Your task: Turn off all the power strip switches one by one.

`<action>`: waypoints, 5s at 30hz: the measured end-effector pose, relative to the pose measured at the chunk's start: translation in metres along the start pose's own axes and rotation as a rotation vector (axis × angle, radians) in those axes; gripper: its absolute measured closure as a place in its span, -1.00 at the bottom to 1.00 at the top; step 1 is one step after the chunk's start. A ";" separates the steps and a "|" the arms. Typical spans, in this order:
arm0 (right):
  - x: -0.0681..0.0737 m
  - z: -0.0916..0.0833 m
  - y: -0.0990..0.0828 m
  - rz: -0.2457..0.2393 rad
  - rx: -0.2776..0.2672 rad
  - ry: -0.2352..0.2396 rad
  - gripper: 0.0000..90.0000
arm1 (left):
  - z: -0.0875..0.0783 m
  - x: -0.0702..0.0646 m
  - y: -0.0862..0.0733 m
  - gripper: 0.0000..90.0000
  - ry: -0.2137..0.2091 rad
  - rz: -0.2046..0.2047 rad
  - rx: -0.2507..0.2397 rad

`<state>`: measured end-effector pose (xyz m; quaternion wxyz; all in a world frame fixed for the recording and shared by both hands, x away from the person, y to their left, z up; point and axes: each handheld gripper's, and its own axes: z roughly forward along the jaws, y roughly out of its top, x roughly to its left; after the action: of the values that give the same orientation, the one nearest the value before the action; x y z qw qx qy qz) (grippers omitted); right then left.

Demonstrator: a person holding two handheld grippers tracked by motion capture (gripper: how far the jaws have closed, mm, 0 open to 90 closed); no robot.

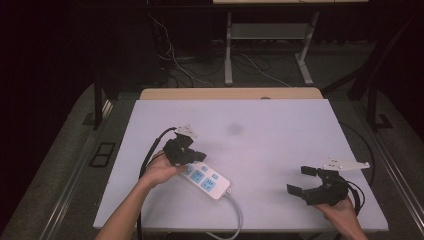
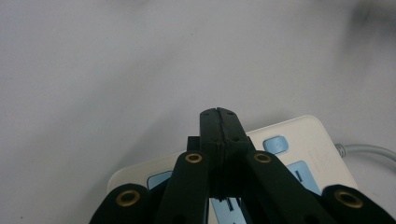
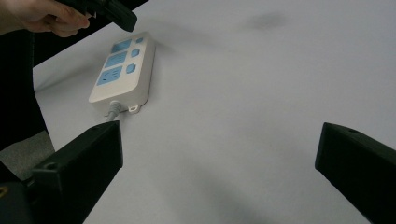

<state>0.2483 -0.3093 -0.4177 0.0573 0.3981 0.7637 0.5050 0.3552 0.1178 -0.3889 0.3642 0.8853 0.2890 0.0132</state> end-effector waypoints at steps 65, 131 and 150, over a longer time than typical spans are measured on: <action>0.000 0.001 0.000 0.002 0.008 -0.001 -0.98 | -0.003 0.024 -0.005 0.98 0.066 0.005 0.100; 0.000 0.000 0.000 0.004 0.003 -0.006 -0.98 | 0.003 0.017 -0.014 0.98 0.095 -0.014 0.060; 0.000 0.000 0.000 0.006 0.000 -0.003 -0.98 | -0.042 0.023 -0.022 0.64 0.143 -0.109 -0.152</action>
<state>0.2482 -0.3097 -0.4180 0.0571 0.4013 0.7623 0.5046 0.3534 0.1687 -0.3762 0.4091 0.8347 0.3602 0.0782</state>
